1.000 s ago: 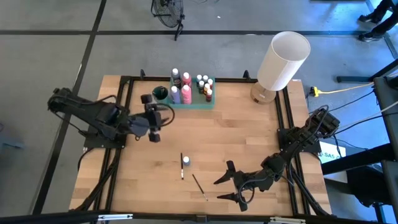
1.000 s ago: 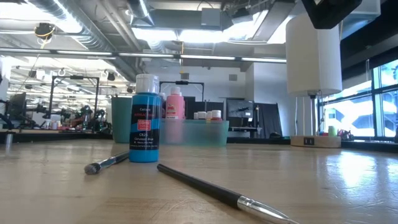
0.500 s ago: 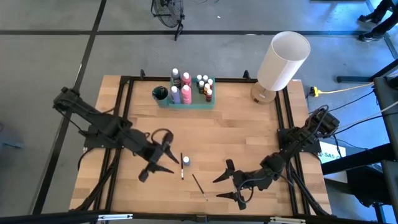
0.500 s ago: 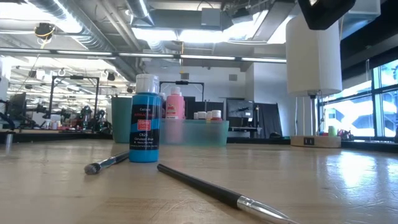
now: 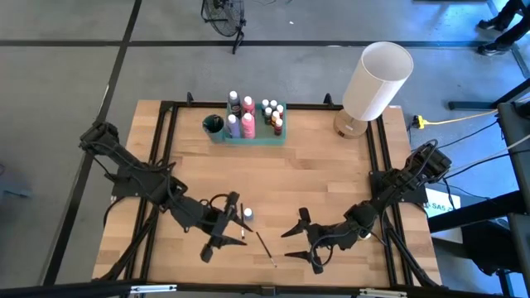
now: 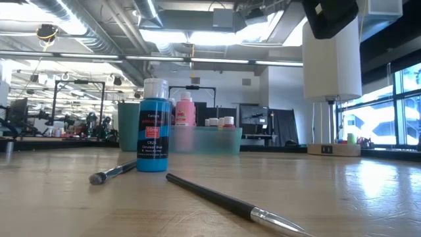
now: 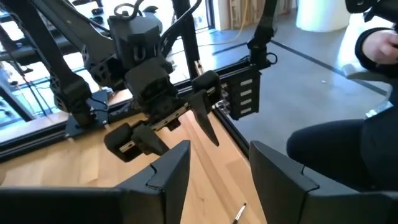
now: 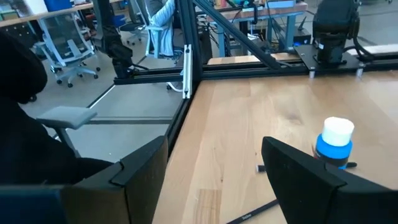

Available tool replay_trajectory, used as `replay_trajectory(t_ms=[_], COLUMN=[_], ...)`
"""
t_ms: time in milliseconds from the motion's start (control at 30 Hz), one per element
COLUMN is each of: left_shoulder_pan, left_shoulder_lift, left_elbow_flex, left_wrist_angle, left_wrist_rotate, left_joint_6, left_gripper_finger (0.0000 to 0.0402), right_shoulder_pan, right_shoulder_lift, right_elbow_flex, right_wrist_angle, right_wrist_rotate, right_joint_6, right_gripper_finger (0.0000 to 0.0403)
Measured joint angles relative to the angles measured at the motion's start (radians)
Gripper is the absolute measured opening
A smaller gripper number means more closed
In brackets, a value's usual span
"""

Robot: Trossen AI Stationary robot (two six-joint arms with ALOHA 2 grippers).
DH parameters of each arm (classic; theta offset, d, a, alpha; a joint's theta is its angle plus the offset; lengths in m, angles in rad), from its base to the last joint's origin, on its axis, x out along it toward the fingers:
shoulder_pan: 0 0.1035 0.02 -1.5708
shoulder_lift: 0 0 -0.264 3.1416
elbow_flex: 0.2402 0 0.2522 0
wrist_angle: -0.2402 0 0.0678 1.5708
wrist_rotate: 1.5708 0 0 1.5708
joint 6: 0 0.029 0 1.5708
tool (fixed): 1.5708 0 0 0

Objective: Pick & Place Paint Supplies
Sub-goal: Put the small blue paint bottle into the green bin

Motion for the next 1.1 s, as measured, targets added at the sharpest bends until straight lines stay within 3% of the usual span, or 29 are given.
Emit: replay_trajectory(t_ms=[133,633,933,1100], left_shoulder_pan=[-0.024,-0.035,-0.033,-0.018], left_shoulder_lift=[-0.006,-0.006,-0.006,-0.006], left_elbow_flex=[0.0,0.0,0.0,0.0], left_wrist_angle=[0.0,-0.078,-0.085,-0.075], left_wrist_rotate=[-0.038,0.01,0.181,0.087], left_joint_6=[-0.01,-0.013,0.164,0.154], left_gripper_finger=[0.016,0.0161,0.0163,0.0164], right_shoulder_pan=[0.0,0.0,0.0,0.0], right_shoulder_lift=[0.0,0.0,0.0,0.0], right_elbow_flex=[0.0,0.0,0.0,0.0], right_wrist_angle=[0.009,0.023,0.013,0.003], right_wrist_rotate=[0.0,0.002,0.002,0.0], right_joint_6=[-0.028,-0.113,-0.098,-0.075], right_gripper_finger=[0.0265,0.0265,0.0265,0.0265])
